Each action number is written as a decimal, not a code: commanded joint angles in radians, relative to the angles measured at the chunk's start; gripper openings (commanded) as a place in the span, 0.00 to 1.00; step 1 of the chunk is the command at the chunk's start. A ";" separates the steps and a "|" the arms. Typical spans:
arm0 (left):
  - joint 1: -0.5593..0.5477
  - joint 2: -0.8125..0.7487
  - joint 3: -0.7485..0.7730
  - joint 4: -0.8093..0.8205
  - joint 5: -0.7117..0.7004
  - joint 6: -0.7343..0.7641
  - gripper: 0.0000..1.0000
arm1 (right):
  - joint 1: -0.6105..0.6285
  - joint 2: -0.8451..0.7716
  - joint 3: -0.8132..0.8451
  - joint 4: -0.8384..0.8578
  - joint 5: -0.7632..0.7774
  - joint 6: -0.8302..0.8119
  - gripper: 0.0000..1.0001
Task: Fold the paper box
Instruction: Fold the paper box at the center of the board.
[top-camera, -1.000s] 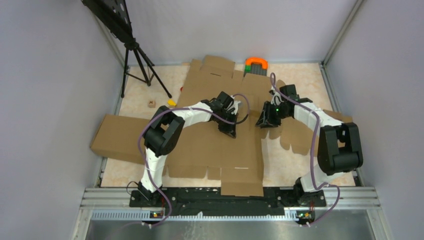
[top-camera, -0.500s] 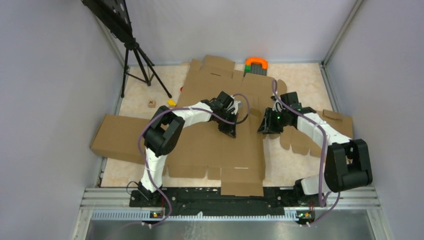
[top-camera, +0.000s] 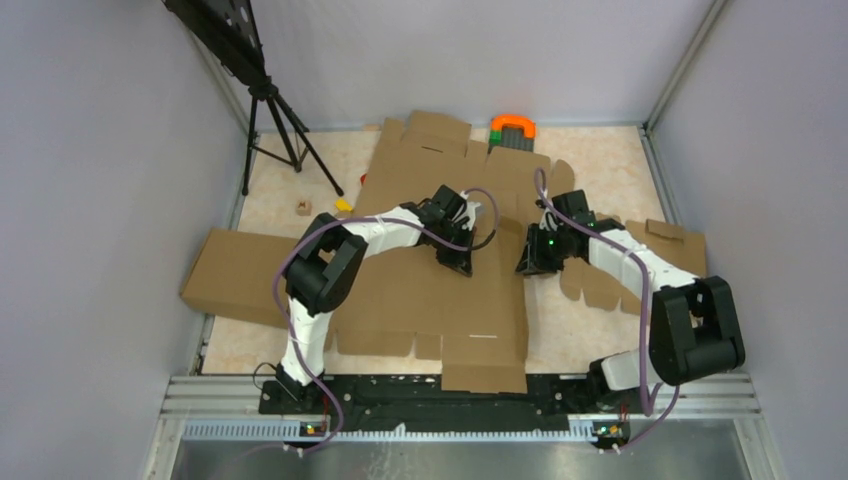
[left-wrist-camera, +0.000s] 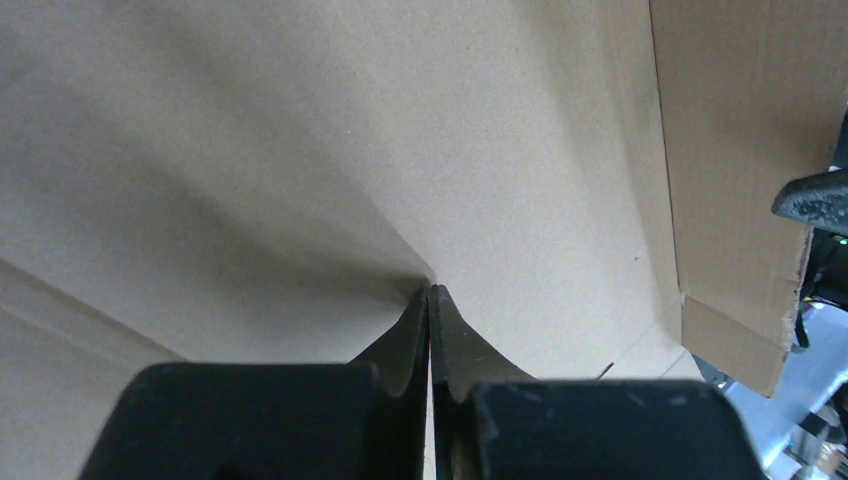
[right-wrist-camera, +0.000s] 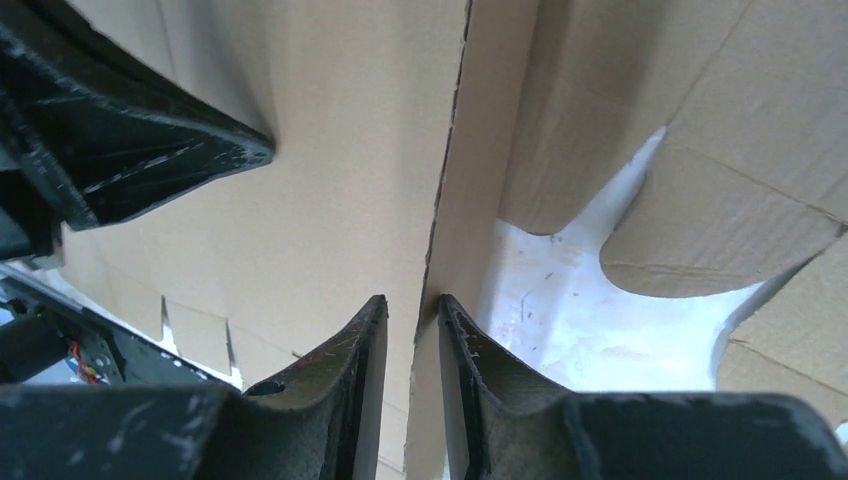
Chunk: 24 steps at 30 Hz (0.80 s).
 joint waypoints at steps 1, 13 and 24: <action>-0.043 -0.100 -0.065 -0.009 -0.125 0.012 0.00 | 0.018 0.031 0.032 -0.031 0.049 -0.025 0.25; -0.265 -0.537 -0.391 0.185 -0.235 -0.127 0.48 | 0.051 0.051 0.067 -0.035 0.100 -0.018 0.06; -0.531 -0.599 -0.441 0.316 -0.317 0.157 0.72 | 0.121 0.143 0.208 -0.180 0.233 -0.005 0.03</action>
